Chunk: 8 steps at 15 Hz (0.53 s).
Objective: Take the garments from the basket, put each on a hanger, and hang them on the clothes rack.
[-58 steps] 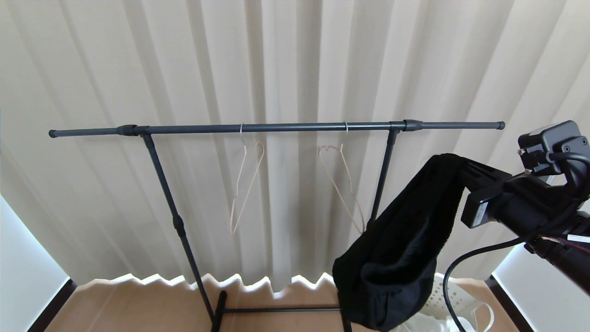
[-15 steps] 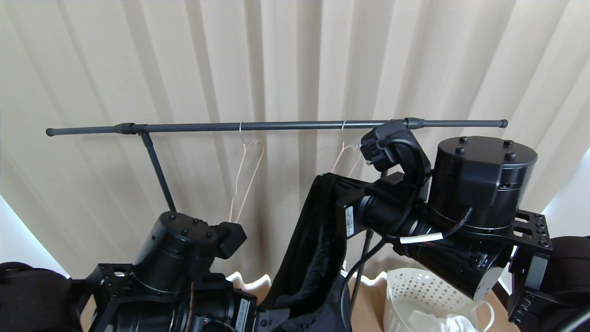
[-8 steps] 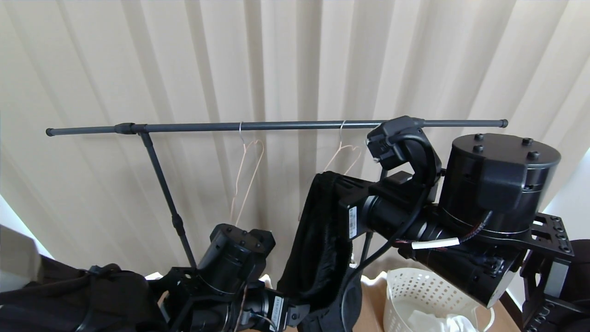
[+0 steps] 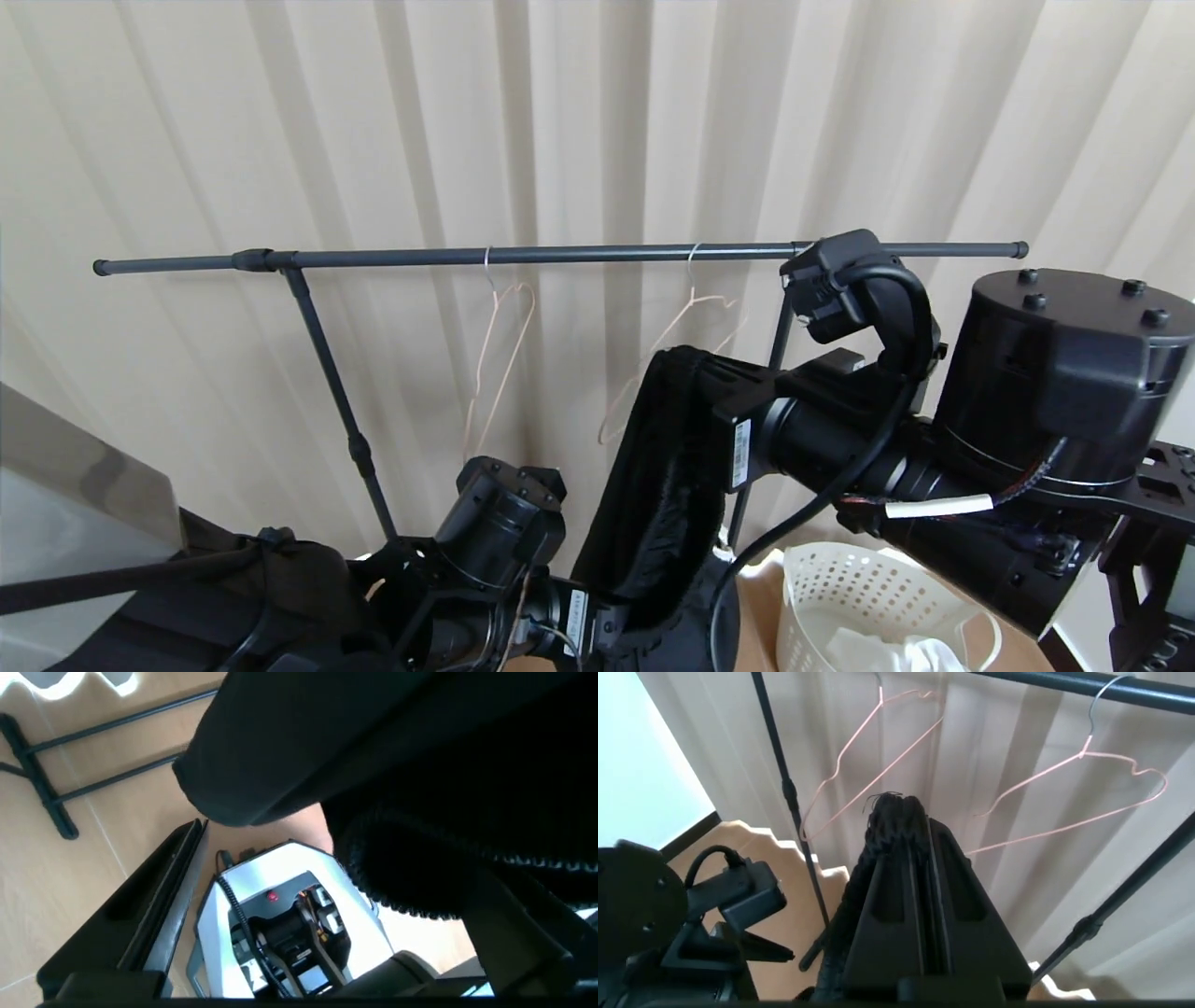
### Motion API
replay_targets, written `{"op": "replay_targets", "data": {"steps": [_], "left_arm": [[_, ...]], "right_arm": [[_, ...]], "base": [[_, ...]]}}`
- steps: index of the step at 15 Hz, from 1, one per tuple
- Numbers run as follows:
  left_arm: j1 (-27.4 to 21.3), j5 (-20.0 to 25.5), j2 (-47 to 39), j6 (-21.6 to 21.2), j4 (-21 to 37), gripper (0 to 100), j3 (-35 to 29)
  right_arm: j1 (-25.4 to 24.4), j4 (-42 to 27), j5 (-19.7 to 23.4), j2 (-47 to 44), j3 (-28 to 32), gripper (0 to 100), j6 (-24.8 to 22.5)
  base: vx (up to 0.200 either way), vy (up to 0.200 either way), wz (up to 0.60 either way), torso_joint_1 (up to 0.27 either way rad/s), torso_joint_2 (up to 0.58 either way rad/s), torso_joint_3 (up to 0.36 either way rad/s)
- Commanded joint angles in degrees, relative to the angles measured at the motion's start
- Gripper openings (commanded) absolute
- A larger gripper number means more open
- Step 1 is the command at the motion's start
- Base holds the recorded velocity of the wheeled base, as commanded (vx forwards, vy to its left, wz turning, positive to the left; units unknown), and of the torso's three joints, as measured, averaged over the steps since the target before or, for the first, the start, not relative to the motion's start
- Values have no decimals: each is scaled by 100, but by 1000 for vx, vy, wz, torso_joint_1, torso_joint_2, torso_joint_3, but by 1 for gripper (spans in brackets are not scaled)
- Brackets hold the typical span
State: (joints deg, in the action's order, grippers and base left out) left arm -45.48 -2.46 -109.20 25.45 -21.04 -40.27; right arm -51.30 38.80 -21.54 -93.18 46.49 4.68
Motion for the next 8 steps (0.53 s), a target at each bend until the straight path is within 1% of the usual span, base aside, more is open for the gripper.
{"op": "replay_targets", "data": {"steps": [1,2,3,5,6,8], "left_arm": [[-92,-158,-215,-5,4,100,63],[-136,-255,-312,-5,4,100,133],[-136,-316,-321,-5,4,0,195],[-136,-439,-286,-5,4,0,274],[-110,-650,-128,-14,21,0,282],[-84,-791,110,-14,39,0,265]], "right_arm": [[15,5,-8,187,-9,0,94],[41,-13,-8,275,-18,0,226],[129,-13,-8,310,-18,0,244],[384,-13,-8,389,-62,0,253],[542,-13,-8,389,-70,0,253],[718,-13,-8,380,-114,0,253]], "base": [[0,0,0,0,0,0],[0,0,0,0,0,0],[0,0,0,0,0,0],[0,0,0,0,0,0],[0,0,0,0,0,0],[0,0,0,0,0,0]]}}
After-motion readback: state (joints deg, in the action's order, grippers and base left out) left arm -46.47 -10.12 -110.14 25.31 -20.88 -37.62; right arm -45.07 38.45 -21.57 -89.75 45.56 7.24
